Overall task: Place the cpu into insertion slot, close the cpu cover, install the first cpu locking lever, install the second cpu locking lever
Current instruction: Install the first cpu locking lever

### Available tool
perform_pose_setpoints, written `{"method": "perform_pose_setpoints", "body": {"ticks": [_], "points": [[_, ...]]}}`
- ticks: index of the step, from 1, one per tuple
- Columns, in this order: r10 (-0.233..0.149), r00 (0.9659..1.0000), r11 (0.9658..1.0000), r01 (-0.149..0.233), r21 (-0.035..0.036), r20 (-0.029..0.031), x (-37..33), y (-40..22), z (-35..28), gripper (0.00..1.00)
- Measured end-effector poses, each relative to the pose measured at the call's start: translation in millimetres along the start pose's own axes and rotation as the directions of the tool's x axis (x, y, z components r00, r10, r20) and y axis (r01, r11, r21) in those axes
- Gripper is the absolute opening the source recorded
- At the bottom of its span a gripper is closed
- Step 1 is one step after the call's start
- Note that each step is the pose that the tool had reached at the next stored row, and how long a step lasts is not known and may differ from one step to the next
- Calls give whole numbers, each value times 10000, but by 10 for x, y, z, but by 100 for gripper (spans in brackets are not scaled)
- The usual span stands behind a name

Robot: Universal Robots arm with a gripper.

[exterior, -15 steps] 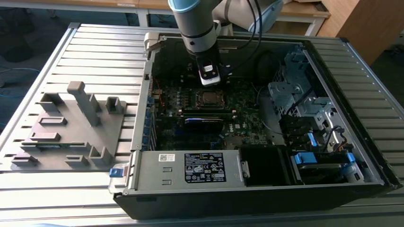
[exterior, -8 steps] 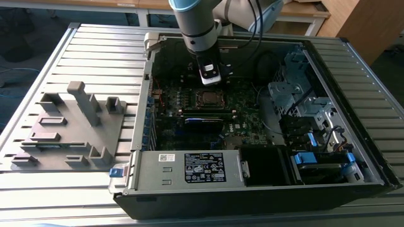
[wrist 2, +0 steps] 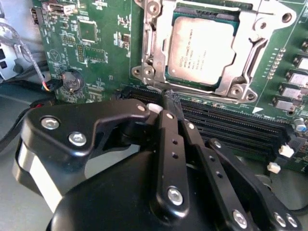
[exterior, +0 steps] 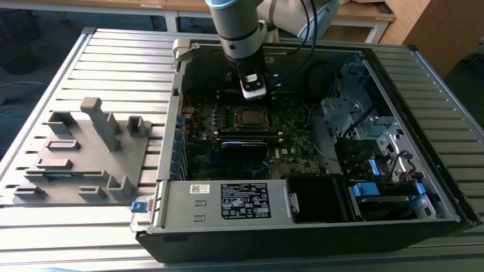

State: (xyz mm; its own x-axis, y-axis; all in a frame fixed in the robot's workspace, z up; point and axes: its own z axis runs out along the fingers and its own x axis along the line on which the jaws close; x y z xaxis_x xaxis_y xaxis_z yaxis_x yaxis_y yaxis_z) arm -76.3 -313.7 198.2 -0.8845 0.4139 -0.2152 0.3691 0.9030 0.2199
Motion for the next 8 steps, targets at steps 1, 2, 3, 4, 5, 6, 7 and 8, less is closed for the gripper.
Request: {"method": "perform_pose_setpoints", "body": {"ticks": [1, 2, 3, 4, 5, 6, 7, 8], "points": [[1, 10000, 10000, -1, 1, 0, 0, 0, 0, 11], [0, 10000, 10000, 0, 3, 0, 0, 0, 0, 11], [-1, 10000, 10000, 1, 5, 0, 0, 0, 0, 11], [-2, 10000, 10000, 2, 5, 0, 0, 0, 0, 11], [-2, 10000, 10000, 2, 6, 1, 0, 0, 0, 11], [-2, 10000, 10000, 2, 7, 1, 0, 0, 0, 11], [-2, 10000, 10000, 2, 8, 1, 0, 0, 0, 11], [-3, 10000, 10000, 3, 11, 0, -2, 2, -7, 11]]}}
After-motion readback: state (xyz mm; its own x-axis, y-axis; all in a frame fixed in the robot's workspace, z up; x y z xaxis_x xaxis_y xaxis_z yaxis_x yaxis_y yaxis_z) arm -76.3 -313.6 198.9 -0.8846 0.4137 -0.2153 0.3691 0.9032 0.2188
